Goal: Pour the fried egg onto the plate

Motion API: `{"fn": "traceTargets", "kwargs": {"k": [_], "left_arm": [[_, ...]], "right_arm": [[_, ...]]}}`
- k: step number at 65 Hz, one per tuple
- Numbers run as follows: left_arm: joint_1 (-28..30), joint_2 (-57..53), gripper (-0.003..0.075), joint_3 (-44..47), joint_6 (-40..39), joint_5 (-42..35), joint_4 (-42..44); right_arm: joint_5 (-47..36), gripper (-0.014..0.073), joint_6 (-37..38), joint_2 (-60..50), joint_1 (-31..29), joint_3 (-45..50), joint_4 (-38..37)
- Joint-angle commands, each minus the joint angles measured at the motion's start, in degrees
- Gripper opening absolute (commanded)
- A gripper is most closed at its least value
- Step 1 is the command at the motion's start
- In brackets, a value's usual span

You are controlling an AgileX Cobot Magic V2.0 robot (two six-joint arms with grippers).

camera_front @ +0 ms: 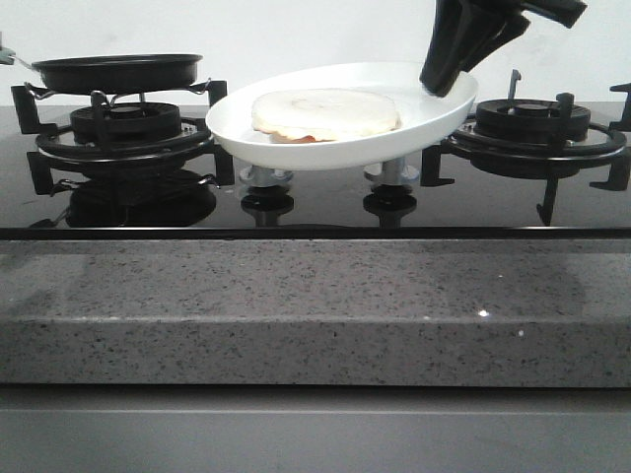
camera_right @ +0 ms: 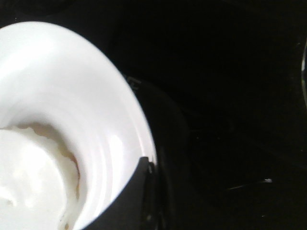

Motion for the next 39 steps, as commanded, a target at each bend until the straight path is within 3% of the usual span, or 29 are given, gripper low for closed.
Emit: {"fn": "traceTargets", "kwargs": {"k": [1,21,39], "left_arm": [[-2.2,-7.2,-0.0020,-0.7,0.7,-5.9,5.0],[-14.2,-22.0,-0.0020,3.8,-0.7,-23.1,24.9],[-22.4,-35.1,-0.0020,15.6,-20.3,-33.6,51.8]], "right_arm": [[-2.1,-0.0058,-0.3,-3.2,0.0,-1.6,2.2],[-2.1,-0.0058,-0.3,-3.2,0.0,-1.6,2.2],[-2.1,-0.0058,-0.3,-3.2,0.0,-1.6,2.2]]}}
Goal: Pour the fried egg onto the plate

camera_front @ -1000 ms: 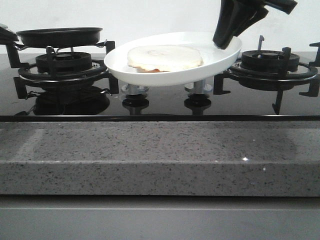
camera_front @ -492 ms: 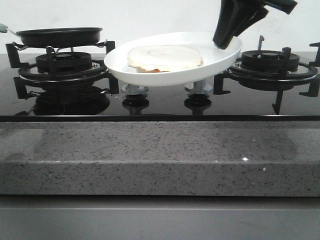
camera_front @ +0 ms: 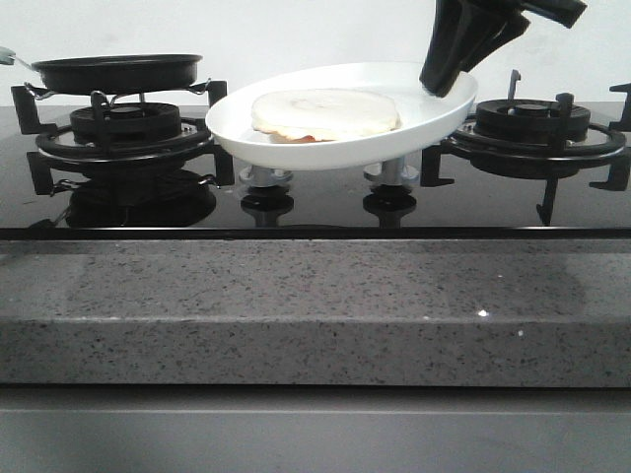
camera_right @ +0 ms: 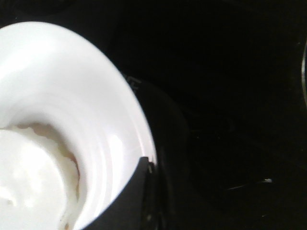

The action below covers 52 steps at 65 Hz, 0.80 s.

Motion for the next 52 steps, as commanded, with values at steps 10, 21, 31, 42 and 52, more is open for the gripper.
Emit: {"fn": "traceTargets", "kwargs": {"k": [10,21,31,42,52], "left_arm": [[-2.1,-12.2,-0.0020,8.8,-11.6,-7.6,11.9],[-1.9,-23.1,-0.0020,14.5,-12.2,-8.8,14.6],[-1.9,-32.0,-0.0020,18.3,-12.2,-9.2,14.2],[-1.9,-39.3,-0.0020,22.0,-12.2,-10.2,11.1],[-1.9,-43.2,-0.0020,24.1,-12.2,-12.7,10.8]], "right_arm": [[-2.1,-0.0058,-0.3,-3.2,0.0,-1.6,2.2],[-2.1,-0.0058,-0.3,-3.2,0.0,-1.6,2.2],[-2.1,-0.0058,-0.3,-3.2,0.0,-1.6,2.2],[-2.1,-0.0058,-0.3,-3.2,0.0,-1.6,2.2],[-2.1,-0.0058,-0.3,-3.2,0.0,-1.6,2.2]]}}
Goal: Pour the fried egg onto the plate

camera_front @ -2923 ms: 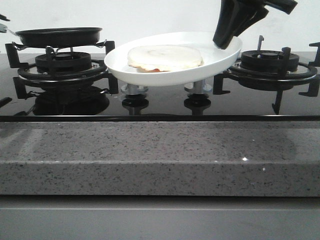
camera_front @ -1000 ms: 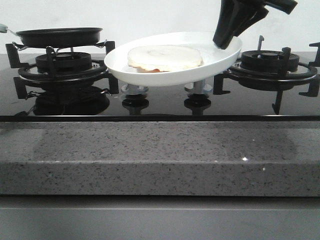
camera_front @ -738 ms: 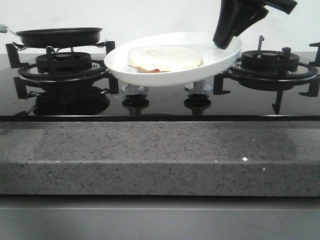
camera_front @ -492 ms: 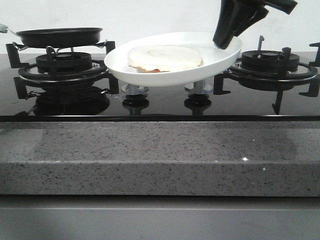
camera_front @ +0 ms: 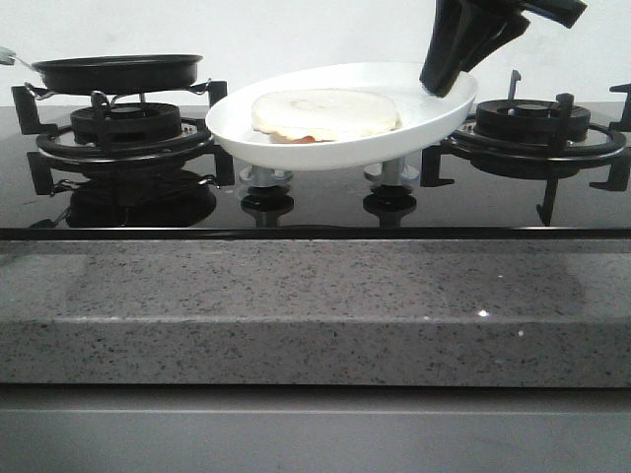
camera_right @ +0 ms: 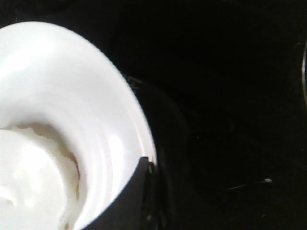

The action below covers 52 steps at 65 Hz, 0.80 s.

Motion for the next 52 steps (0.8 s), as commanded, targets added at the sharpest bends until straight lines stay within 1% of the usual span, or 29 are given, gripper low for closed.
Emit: {"fn": "traceTargets", "kwargs": {"k": [1,52], "left_arm": [[-0.3,-1.3,-0.0020,-0.6,-0.7,-6.3,-1.5],[-0.3,-1.6,-0.0019,-0.2,-0.7,-6.0,-1.5]], "right_arm": [[-2.1,-0.0058,-0.3,-3.2,0.0,-1.6,2.2],[-3.3,-0.0058,-0.3,-3.2,0.0,-1.6,2.2]]}}
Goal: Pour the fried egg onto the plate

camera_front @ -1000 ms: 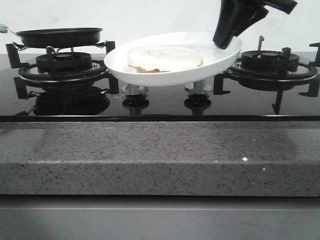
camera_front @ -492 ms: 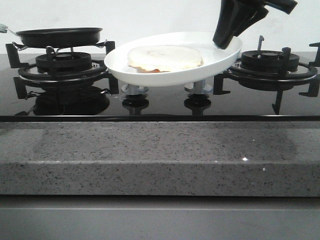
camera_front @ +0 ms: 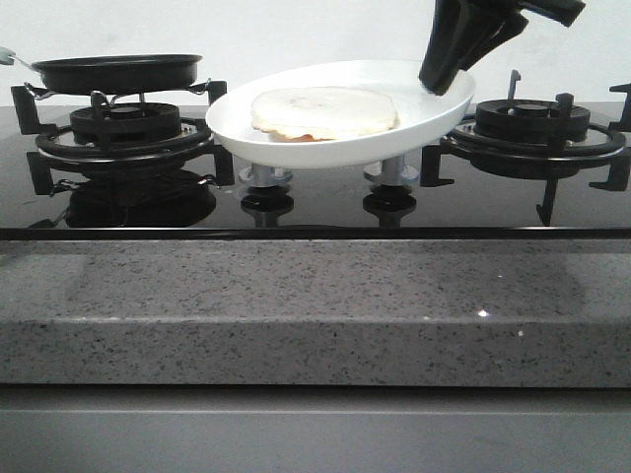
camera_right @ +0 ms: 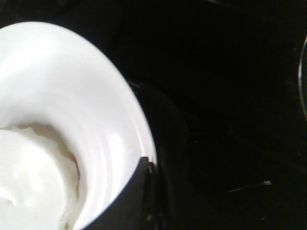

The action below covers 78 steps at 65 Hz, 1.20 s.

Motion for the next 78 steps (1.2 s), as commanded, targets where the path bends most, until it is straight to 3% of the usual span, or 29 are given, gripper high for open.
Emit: {"fn": "traceTargets", "kwargs": {"k": [1,26,58,78], "left_arm": [[-0.3,0.4,-0.0019,-1.5,-0.7,-4.8,-0.9],[-0.3,0.4,-0.0019,-1.5,-0.7,-4.8,-0.9],[-0.3,0.4,-0.0019,-1.5,-0.7,-4.8,-0.9],[-0.3,0.4,-0.0019,-1.5,-0.7,-4.8,-0.9]], "right_arm": [[-2.5,-0.0058,-0.3,-3.2,0.0,-1.6,2.2],[-2.2,-0.0058,-0.1,-2.8,0.0,-3.7,2.2],[7.3,-0.0058,7.2,17.6,-5.4,-38.2,2.2],[10.9,-0.0058,7.2,25.1,-5.6,-40.3,2.4]]}}
